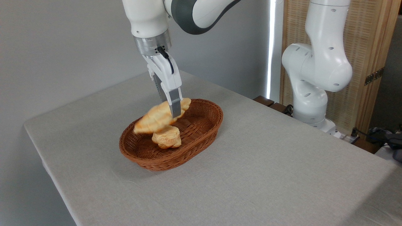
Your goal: Put bread into the basket
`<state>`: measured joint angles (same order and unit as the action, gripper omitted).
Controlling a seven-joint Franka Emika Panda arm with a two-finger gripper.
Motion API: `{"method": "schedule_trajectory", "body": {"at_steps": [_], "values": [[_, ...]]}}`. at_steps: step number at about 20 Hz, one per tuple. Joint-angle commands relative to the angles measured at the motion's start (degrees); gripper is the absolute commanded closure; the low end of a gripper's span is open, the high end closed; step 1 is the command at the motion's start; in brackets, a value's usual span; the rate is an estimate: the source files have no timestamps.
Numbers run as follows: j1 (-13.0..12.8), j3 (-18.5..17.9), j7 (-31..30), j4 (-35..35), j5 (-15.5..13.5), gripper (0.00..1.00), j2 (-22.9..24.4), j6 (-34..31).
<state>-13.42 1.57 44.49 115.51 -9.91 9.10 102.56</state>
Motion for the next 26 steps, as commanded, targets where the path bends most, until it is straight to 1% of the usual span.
{"method": "schedule_trajectory", "body": {"at_steps": [1,5,8,10,11,14,15,17,19,26], "values": [[0.1,-0.2,-0.1,-0.4,0.0,0.0,0.5,-1.0],[0.3,-0.7,0.0,-0.5,0.0,0.0,0.5,-0.3],[0.8,-1.4,0.0,-0.5,0.0,0.0,0.5,1.9],[0.8,-3.7,0.0,-0.7,0.1,0.0,0.5,5.6],[0.8,-4.3,0.0,-0.7,0.7,0.0,0.5,6.9],[0.8,-6.5,-0.1,-1.6,6.2,0.0,0.4,8.3],[0.8,-6.9,-0.1,-2.1,7.3,0.0,0.3,8.3],[0.8,-8.9,0.0,-2.2,7.5,0.0,0.2,8.4],[0.8,-10.6,0.0,-2.2,7.6,0.0,0.1,9.9],[0.9,-11.3,-0.4,-2.2,7.6,0.0,0.0,10.0]]}}
